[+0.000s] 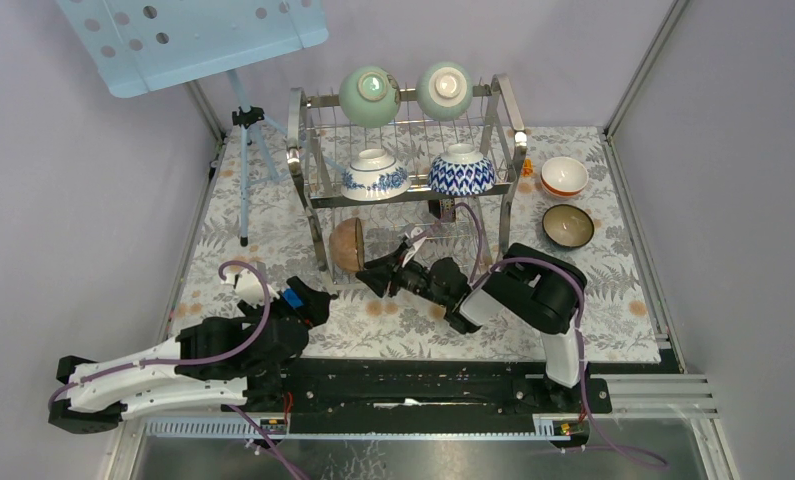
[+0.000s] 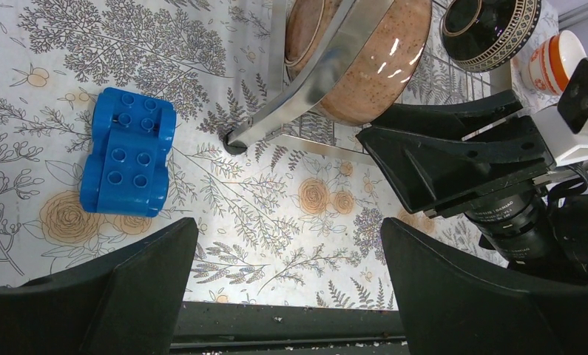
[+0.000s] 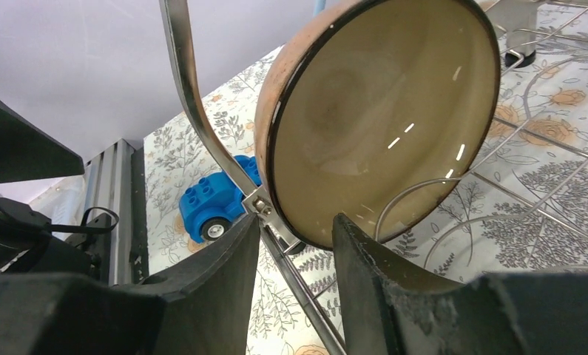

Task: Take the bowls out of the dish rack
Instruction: Pick up the bowl from the dish rack.

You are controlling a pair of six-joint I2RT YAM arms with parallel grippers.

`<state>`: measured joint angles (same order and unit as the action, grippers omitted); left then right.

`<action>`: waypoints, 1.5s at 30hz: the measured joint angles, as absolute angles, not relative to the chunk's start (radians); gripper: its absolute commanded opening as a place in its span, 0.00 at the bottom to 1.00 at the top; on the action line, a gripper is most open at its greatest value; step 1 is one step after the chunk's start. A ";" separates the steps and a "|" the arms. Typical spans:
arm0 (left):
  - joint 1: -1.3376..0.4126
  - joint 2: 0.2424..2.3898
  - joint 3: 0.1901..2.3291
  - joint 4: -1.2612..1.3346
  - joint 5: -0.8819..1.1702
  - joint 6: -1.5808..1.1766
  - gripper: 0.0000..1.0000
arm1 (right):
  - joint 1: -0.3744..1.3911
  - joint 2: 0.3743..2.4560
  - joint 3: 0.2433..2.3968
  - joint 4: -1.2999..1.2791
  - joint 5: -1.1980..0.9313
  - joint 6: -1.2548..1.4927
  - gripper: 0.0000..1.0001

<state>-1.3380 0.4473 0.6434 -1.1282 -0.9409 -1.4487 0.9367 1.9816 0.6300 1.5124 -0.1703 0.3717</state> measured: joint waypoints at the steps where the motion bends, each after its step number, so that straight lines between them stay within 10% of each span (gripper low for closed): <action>1: -1.338 0.448 0.643 -1.128 -0.941 -1.449 0.99 | 0.936 1.984 0.633 1.512 -0.174 0.374 0.48; 24: -1.338 0.456 0.643 -1.128 -0.941 -1.449 0.99 | 0.902 2.052 0.731 1.513 -0.298 0.496 0.34; 45: -1.338 0.456 0.643 -1.128 -0.942 -1.449 0.99 | 0.883 2.075 0.762 1.546 -0.355 0.542 0.00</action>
<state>-1.3380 0.4564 0.6434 -1.1282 -0.9417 -1.4487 0.8833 2.0754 0.7620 1.5459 -0.3546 0.5419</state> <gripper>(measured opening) 0.988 0.260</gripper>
